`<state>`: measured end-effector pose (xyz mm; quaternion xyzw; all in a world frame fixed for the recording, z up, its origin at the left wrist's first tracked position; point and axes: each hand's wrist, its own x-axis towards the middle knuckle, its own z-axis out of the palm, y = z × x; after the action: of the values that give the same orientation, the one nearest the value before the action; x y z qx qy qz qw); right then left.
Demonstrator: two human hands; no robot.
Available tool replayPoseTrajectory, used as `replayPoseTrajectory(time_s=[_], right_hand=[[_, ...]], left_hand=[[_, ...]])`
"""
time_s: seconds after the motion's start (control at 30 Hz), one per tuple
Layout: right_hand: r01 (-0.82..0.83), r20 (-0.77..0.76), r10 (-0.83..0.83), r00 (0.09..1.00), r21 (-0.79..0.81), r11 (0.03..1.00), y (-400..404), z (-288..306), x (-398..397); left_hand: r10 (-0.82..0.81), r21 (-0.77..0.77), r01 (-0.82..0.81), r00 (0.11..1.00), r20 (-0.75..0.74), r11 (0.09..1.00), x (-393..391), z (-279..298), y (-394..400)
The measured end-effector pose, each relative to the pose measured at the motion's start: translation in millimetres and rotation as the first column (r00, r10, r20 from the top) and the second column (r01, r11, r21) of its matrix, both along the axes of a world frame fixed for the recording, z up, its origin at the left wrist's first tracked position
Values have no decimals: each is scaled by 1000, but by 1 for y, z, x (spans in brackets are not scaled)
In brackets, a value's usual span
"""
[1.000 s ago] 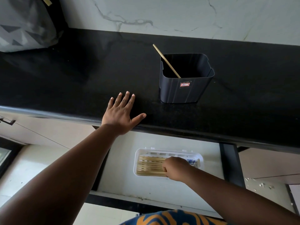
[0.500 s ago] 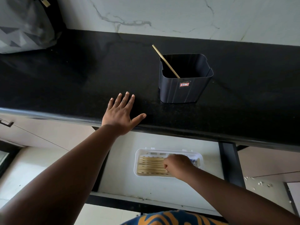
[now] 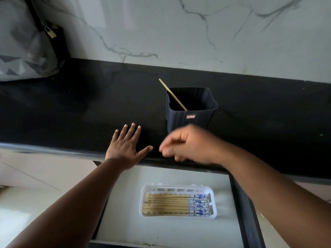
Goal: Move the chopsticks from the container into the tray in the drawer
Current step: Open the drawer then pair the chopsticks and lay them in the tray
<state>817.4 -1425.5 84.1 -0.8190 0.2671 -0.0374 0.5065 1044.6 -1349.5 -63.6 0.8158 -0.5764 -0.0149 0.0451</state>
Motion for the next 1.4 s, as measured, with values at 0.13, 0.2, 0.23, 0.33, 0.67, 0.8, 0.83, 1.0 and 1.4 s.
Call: replayPoseTrajectory(time_s=[0.13,0.2,0.23,0.33,0.67,0.8,0.83,1.0,1.4], right_hand=[[427,320,-368,873,-139,894,-54,33,19],[555,377,-460,804,-199,807,-78,33,28],[584,370,-483,793,-237,776,-87,30,33],[539,147,-526,837,-378,753,-104,22,44],[233,-384,-440,812,-479,846,-120,21,59],[514,98,-524,846,-412,753,-122,29,44],[574,245,-520,818,-359,735,-120,36,39],[585,636,-448,628,-6,811,-93,87,11],[215,176,-216,960,29,976,-17,-11,-24]], left_hand=[[-2,0,2,1000,0,1000,0,-1,0],[-2,-6,2,1000,-1,1000,1,-1,0],[-1,-9,1,1000,1,1000,1,-1,0],[1,-12,-1,1000,9,1000,1,-1,-1],[6,-8,-6,1000,7,1000,1,0,-1],[8,-19,-8,1000,2,1000,1,0,-2],[6,-19,-6,1000,1,1000,1,0,-2],[2,-10,-2,1000,1,1000,1,0,0],[3,-17,-3,1000,-10,1000,0,2,-2]])
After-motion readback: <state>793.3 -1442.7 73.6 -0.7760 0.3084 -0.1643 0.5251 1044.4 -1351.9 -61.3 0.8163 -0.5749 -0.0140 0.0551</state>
